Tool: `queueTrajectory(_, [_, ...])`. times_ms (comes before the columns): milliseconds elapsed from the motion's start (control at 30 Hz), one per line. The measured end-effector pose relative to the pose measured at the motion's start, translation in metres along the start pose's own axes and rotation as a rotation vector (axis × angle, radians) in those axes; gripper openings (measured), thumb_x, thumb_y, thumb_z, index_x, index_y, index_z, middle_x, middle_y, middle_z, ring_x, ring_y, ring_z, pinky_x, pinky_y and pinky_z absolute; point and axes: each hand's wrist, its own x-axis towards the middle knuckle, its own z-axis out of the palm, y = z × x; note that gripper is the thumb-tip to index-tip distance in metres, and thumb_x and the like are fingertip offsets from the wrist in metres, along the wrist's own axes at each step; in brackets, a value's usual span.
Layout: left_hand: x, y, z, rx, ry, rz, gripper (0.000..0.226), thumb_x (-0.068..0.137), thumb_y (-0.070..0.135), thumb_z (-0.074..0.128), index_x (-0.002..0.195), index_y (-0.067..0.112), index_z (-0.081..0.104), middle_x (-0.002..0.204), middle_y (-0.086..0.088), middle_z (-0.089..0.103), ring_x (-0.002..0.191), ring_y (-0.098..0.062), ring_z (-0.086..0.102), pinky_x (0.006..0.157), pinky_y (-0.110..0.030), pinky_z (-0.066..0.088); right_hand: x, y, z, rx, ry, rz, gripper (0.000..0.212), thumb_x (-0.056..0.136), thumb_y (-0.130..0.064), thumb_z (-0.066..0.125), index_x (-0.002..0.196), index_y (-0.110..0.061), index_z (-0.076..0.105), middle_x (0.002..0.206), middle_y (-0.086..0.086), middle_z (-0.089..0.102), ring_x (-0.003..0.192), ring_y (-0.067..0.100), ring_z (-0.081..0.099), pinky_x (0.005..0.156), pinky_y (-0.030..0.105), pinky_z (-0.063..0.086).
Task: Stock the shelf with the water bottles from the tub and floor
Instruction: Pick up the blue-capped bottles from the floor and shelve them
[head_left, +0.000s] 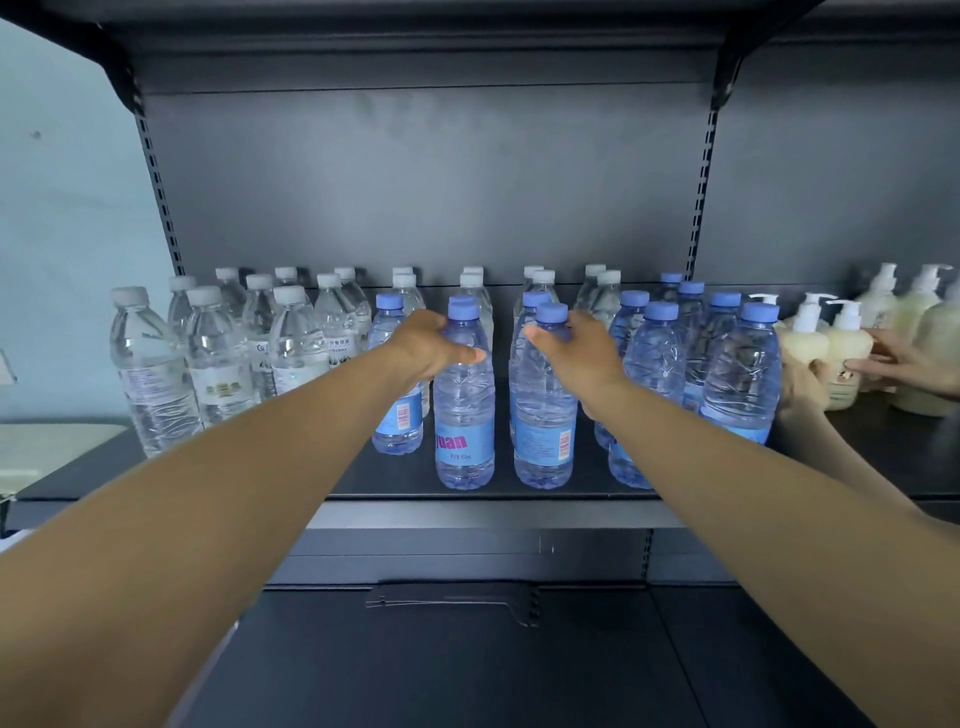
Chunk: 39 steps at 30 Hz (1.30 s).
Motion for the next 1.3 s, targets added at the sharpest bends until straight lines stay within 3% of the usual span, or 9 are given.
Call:
queueTrajectory(67, [-0.003, 0.003, 0.001, 0.029, 0.017, 0.015, 0.069, 0.079, 0.025, 0.074, 0.135, 0.001, 0.042, 0.127, -0.011, 0.052, 0.103, -0.021, 0.05, 0.096, -0.034, 0.046, -0.001, 0.002, -0.002, -0.032, -0.046, -0.005, 0.038, 0.087, -0.033, 0.061, 0.117, -0.012, 0.054, 0.114, 0.005, 0.059, 0.103, 0.023, 0.056, 0.083, 0.031, 0.044])
queueTrajectory(133, [-0.008, 0.006, 0.002, 0.069, 0.03, 0.014, 0.07, 0.08, 0.028, 0.072, 0.137, 0.001, 0.041, 0.13, -0.01, 0.051, 0.113, -0.025, 0.053, 0.098, -0.034, 0.044, -0.002, 0.004, -0.004, -0.032, -0.08, 0.003, 0.041, 0.088, -0.035, 0.061, 0.121, -0.013, 0.05, 0.12, 0.006, 0.058, 0.11, 0.024, 0.055, 0.09, 0.035, 0.045])
queueTrajectory(233, [-0.015, 0.008, 0.002, 0.096, 0.054, -0.002, 0.066, 0.081, 0.031, 0.071, 0.133, 0.001, 0.045, 0.133, -0.011, 0.052, 0.122, -0.031, 0.052, 0.098, -0.034, 0.042, -0.003, 0.004, -0.008, -0.042, -0.113, 0.019, 0.046, 0.088, -0.036, 0.06, 0.125, -0.013, 0.047, 0.125, 0.006, 0.056, 0.113, 0.024, 0.054, 0.085, 0.031, 0.044])
queueTrajectory(433, [-0.021, 0.007, 0.006, 0.156, 0.074, -0.006, 0.063, 0.081, 0.028, 0.072, 0.134, 0.006, 0.045, 0.137, -0.007, 0.05, 0.125, -0.025, 0.049, 0.091, -0.023, 0.036, -0.009, 0.006, -0.015, -0.18, -0.182, -0.001, 0.052, 0.09, -0.031, 0.058, 0.134, -0.011, 0.038, 0.133, 0.008, 0.051, 0.116, 0.026, 0.052, 0.083, 0.029, 0.04])
queueTrajectory(600, [-0.034, 0.008, 0.007, 0.238, 0.041, 0.002, 0.084, 0.08, 0.03, 0.072, 0.146, 0.009, 0.024, 0.151, -0.008, 0.032, 0.137, -0.026, 0.034, 0.108, -0.031, 0.031, -0.019, 0.003, -0.025, -0.304, -0.198, -0.038, 0.06, 0.091, -0.027, 0.058, 0.141, -0.009, 0.029, 0.14, 0.012, 0.043, 0.125, 0.03, 0.046, 0.092, 0.032, 0.039])
queueTrajectory(800, [-0.068, 0.004, 0.002, 0.397, -0.047, 0.083, 0.09, 0.079, 0.029, 0.073, 0.149, 0.016, 0.018, 0.151, -0.008, 0.033, 0.135, -0.027, 0.037, 0.105, -0.032, 0.034, -0.05, -0.006, -0.042, -0.378, -0.194, -0.113, 0.065, 0.089, -0.025, 0.062, 0.143, -0.011, 0.028, 0.143, 0.013, 0.039, 0.129, 0.029, 0.04, 0.099, 0.032, 0.035])
queueTrajectory(1067, [-0.139, -0.005, -0.004, 0.859, -0.066, 0.198, 0.098, 0.077, 0.041, 0.071, 0.15, 0.021, 0.007, 0.155, -0.009, 0.019, 0.142, -0.03, 0.019, 0.111, -0.046, 0.031, -0.129, -0.019, -0.078, -0.556, -0.224, -0.242, 0.065, 0.083, -0.026, 0.068, 0.138, -0.011, 0.036, 0.139, 0.012, 0.041, 0.13, 0.028, 0.034, 0.105, 0.033, 0.028])
queueTrajectory(1300, [-0.208, -0.018, 0.013, 0.906, -0.123, 0.215, 0.1, 0.077, 0.044, 0.07, 0.15, 0.022, 0.005, 0.158, -0.008, 0.007, 0.146, -0.028, 0.008, 0.114, -0.045, 0.024, -0.201, 0.0, -0.107, -0.747, -0.25, -0.209, 0.081, 0.08, -0.044, 0.067, 0.145, -0.018, 0.025, 0.148, 0.008, 0.029, 0.138, 0.027, 0.023, 0.111, 0.043, 0.029])
